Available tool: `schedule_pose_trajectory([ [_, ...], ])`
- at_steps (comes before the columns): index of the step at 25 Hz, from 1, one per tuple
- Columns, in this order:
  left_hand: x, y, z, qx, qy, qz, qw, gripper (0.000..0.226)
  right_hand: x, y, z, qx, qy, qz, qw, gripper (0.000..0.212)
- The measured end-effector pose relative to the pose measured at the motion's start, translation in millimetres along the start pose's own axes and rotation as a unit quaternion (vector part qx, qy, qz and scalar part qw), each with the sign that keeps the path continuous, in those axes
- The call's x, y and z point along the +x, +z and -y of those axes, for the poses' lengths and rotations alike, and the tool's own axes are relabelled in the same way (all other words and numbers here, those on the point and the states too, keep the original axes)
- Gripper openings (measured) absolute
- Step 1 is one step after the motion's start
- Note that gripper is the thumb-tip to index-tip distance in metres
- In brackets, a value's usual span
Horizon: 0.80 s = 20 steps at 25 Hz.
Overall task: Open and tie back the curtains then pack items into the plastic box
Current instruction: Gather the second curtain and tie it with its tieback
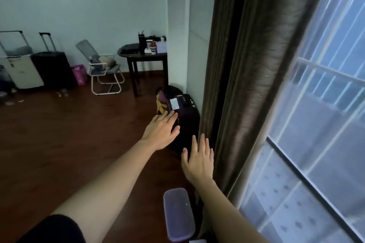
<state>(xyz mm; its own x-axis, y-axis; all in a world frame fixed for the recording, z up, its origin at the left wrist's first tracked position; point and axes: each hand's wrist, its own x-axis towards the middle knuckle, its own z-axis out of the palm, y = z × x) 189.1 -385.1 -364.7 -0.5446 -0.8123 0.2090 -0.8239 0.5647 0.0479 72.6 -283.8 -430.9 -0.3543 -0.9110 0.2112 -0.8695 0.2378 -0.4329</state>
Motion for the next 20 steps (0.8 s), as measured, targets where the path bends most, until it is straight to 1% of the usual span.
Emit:
schedule_pose_trajectory([
  [2, 29, 5, 27, 0.002, 0.028, -0.001, 1.000, 0.057, 28, 21, 16, -0.010, 0.030, -0.016, 0.999, 0.066],
  [4, 63, 8, 61, -0.007, 0.059, 0.003, 0.998, 0.057, 55, 43, 41, -0.023, 0.069, -0.033, 0.997, 0.072],
  [6, 94, 6, 93, -0.030, 0.090, 0.020, 0.995, 0.057, 78, 57, 67, -0.029, 0.131, -0.030, 0.990, 0.069],
  [7, 109, 1, 107, -0.034, 0.110, 0.015, 0.993, 0.057, 92, 61, 78, -0.035, 0.157, -0.033, 0.986, 0.066],
  [10, 147, -15, 135, -0.107, 0.162, 0.012, 0.981, 0.056, 125, 62, 99, -0.041, 0.205, -0.050, 0.977, 0.066],
  [11, 158, -19, 142, -0.129, 0.174, 0.014, 0.976, 0.056, 136, 61, 105, -0.049, 0.218, -0.068, 0.972, 0.067],
  [14, 190, -31, 152, -0.181, 0.194, 0.021, 0.964, 0.057, 173, 52, 117, -0.066, 0.247, -0.127, 0.958, 0.069],
  [16, 212, -35, 148, -0.211, 0.218, 0.019, 0.953, 0.058, 194, 44, 117, -0.059, 0.257, -0.166, 0.950, 0.070],
  [20, 273, -51, 122, -0.242, 0.266, -0.001, 0.933, 0.061, 236, 40, 106, -0.033, 0.278, -0.209, 0.937, 0.071],
])
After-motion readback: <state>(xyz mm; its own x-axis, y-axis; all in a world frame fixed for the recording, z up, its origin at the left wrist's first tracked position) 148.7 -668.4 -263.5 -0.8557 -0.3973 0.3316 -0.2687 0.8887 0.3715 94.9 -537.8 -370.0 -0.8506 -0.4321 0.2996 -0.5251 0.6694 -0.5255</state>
